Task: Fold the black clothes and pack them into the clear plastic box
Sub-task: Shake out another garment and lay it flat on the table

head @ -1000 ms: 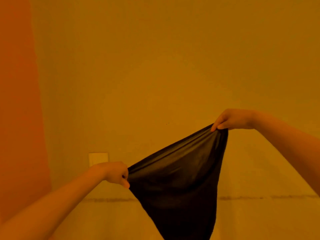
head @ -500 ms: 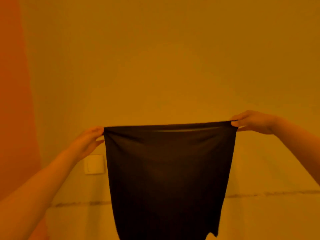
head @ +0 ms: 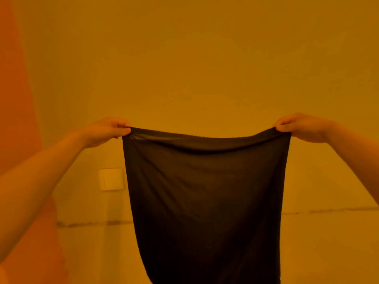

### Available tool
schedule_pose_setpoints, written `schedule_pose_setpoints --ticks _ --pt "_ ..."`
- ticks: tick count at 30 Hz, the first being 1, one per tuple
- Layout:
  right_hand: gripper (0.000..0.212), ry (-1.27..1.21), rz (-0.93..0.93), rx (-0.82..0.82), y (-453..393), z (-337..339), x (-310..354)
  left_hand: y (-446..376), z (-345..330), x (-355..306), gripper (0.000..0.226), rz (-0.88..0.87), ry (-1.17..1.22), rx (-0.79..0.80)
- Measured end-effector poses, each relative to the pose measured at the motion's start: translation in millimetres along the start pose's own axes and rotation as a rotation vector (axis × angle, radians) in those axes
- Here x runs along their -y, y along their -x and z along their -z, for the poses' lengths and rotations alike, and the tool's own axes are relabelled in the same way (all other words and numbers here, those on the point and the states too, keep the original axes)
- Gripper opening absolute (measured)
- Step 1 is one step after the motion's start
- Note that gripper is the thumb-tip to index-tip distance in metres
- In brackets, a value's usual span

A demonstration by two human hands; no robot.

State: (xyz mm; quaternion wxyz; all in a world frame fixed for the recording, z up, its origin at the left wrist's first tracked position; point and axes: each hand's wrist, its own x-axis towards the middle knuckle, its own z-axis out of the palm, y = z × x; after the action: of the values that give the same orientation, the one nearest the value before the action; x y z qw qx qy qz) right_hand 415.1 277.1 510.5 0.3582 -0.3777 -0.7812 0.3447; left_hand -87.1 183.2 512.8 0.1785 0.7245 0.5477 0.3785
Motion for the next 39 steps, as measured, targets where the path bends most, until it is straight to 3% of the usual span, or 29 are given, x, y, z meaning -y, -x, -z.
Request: schedule_pose_setpoints --ticks 1,3,5,7,13,18,24,31,36,39 --pt "0.06 0.092 -0.023 -0.001 2 1 3 2 1 -2 0.008 0.013 -0.089 0.046" --pt "0.018 0.241 -0.056 -0.003 5 -4 12 4 -2 -7 0.012 0.045 -0.39 0.151" --pt "0.015 0.385 -0.052 -0.026 1 -2 14 3 -11 -11 0.015 0.03 -0.713 0.233" --pt "0.015 0.518 -0.075 -0.014 -1 -2 15 4 -18 -15 0.011 -0.007 -0.868 0.218" --pt "0.016 0.639 -0.098 -0.025 1 4 13 11 -12 -8 0.016 -0.074 -0.758 -0.036" --pt "0.015 0.643 -0.082 -0.014 -2 -3 19 9 -14 0 0.016 -0.072 -0.623 -0.078" --pt "0.01 0.685 -0.133 -0.076 -1 3 18 9 -14 -2 0.016 -0.069 -0.271 -0.185" --pt "0.005 0.767 -0.152 -0.085 -9 3 15 5 -10 0 0.01 -0.083 -0.583 -0.16" --pt "0.013 0.755 -0.134 -0.107 -9 3 17 3 -5 8 0.012 -0.056 -0.644 -0.206" --pt "0.011 0.738 -0.088 -0.108 -8 2 19 5 -1 8 0.011 -0.017 -0.677 -0.137"
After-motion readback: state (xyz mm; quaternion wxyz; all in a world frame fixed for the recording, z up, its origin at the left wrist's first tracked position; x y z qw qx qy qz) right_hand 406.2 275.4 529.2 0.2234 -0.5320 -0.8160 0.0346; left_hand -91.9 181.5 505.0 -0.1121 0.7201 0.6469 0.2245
